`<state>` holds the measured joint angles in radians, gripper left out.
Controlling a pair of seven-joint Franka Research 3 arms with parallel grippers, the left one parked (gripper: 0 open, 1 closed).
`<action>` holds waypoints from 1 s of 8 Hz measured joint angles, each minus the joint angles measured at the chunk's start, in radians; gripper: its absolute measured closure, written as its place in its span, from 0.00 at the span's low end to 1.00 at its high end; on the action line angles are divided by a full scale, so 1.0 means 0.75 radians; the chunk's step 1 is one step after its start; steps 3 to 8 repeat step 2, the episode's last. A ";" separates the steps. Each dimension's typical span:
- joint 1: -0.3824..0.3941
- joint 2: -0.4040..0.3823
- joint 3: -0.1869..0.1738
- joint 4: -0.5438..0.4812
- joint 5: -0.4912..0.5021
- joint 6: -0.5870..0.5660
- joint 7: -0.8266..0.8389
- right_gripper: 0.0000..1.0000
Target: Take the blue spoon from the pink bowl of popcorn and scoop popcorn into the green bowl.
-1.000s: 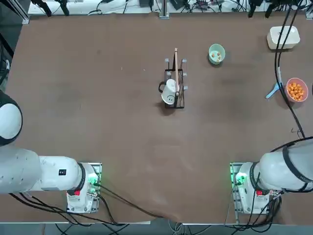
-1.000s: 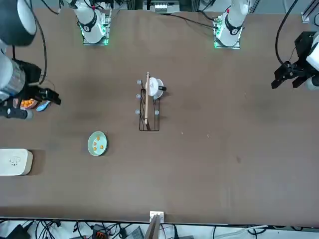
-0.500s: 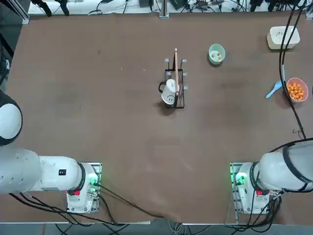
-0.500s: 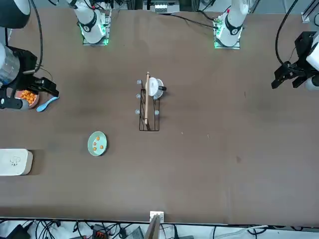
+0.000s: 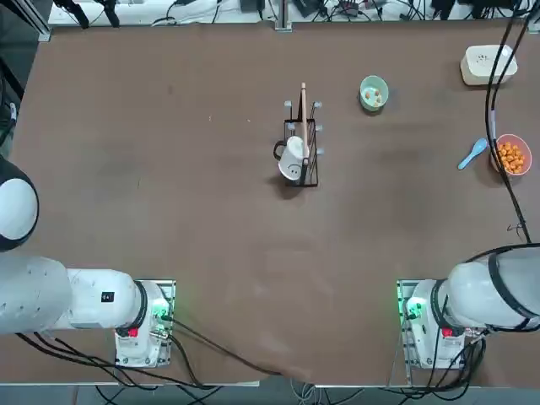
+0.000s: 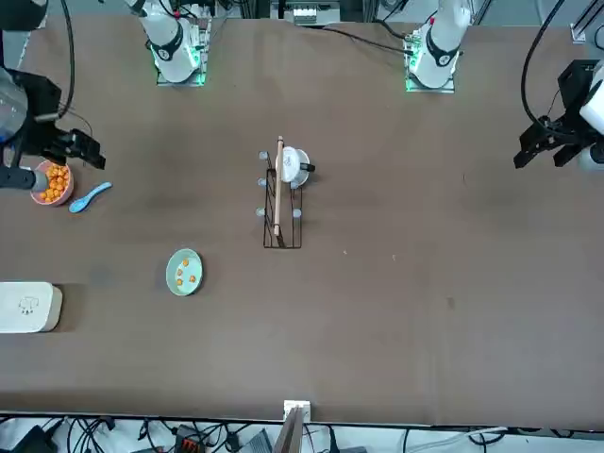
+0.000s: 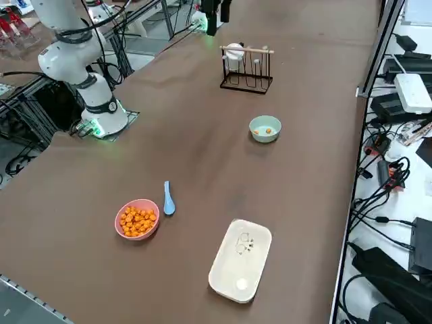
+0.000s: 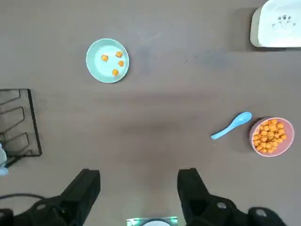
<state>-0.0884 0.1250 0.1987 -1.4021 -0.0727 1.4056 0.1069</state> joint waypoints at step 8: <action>0.098 -0.154 -0.137 -0.200 0.001 0.142 -0.049 0.00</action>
